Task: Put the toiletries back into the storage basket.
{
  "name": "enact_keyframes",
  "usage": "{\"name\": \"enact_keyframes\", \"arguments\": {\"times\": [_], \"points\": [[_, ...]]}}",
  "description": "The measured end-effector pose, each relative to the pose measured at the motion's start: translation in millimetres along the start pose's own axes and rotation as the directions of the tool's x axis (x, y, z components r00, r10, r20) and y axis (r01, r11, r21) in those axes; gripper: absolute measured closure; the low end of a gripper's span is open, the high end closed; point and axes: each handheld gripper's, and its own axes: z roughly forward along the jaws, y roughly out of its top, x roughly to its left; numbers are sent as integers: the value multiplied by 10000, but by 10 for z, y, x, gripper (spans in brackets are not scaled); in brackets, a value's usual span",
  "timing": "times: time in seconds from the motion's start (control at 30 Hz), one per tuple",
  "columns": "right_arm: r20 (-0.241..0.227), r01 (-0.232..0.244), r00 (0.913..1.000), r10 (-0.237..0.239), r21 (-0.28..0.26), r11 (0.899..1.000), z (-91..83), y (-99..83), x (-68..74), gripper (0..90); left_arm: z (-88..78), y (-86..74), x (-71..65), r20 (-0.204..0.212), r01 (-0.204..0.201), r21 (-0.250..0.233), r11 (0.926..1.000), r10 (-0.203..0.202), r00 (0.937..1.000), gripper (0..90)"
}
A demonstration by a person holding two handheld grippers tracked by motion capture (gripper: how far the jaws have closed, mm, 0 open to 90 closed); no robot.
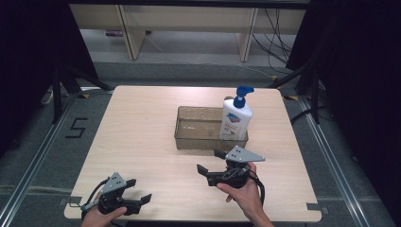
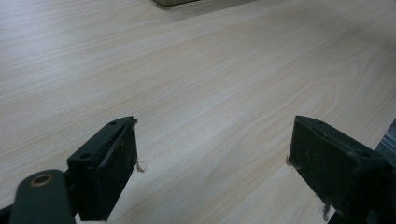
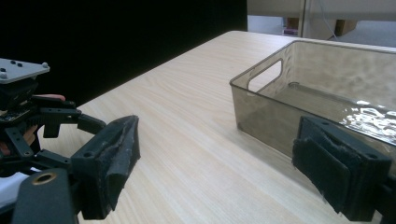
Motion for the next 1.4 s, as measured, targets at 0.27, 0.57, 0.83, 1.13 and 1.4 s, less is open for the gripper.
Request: {"name": "enact_keyframes", "arguments": {"times": [0.27, 0.57, 0.83, 1.13, 1.4], "points": [[-350, 62, 9994, -60, 62, 10000, 15, -61, 18, 152, -6, 1, 3, -8, -44, 34, 10000, 44, 10000, 147], [-525, 69, 9986, -62, 139, 9999, 25, -164, 50, 152, -1, 0, -7, 39, 3, -6, 10000, -3, 10000, 147], [-549, -91, 9984, 108, 321, 9994, -5, -256, 74, 152, -12, 2, -7, -7, -112, 50, 9999, 112, 9999, 147], [-797, 189, 9967, -154, 428, 9989, -21, -357, 72, 152, -21, 15, -17, 268, -233, -116, 9997, 236, 9994, 147], [-928, 94, 9957, -19, 801, 9967, -68, -483, 75, 153, -25, 19, -22, 246, -258, -105, 9996, 260, 9994, 147]]}}
